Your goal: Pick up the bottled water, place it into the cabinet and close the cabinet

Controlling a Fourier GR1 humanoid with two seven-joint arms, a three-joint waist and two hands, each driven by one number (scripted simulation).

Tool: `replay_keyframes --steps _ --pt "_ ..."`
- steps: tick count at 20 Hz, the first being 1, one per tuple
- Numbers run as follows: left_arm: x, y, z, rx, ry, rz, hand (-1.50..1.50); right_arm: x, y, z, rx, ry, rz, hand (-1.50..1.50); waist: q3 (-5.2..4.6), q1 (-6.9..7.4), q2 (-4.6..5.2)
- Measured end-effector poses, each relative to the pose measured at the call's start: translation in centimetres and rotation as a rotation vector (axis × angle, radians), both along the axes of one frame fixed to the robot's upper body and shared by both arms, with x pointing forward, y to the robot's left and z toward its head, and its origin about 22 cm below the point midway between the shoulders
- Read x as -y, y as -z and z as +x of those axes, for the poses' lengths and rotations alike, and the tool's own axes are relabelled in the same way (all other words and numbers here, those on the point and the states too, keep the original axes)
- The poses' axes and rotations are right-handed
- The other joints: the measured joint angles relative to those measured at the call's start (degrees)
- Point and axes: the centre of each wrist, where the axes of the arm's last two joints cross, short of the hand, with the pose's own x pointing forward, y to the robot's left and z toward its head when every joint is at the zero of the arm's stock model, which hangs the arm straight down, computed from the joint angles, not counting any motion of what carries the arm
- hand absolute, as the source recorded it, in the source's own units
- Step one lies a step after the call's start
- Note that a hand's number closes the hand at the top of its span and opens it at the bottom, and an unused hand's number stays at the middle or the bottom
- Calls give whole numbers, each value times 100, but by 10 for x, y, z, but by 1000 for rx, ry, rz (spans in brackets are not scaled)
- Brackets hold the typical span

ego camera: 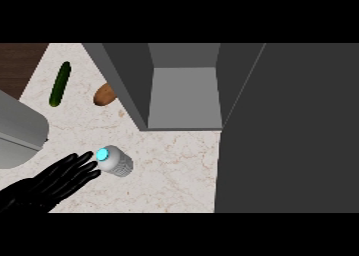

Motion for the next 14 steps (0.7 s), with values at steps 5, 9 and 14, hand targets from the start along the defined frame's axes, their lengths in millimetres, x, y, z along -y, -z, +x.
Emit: replay_keyframes --steps 5,9,14 --pt "-32 3 1 -19 22 1 -150 6 7 -17 -11 -4 12 -150 0 22 -4" --pt "-47 11 3 -20 22 13 -150 4 10 -23 -18 -4 16 -150 0 34 -4" --pt "-63 17 4 -12 14 9 -150 -1 17 -26 -11 -13 9 -150 0 41 -4"
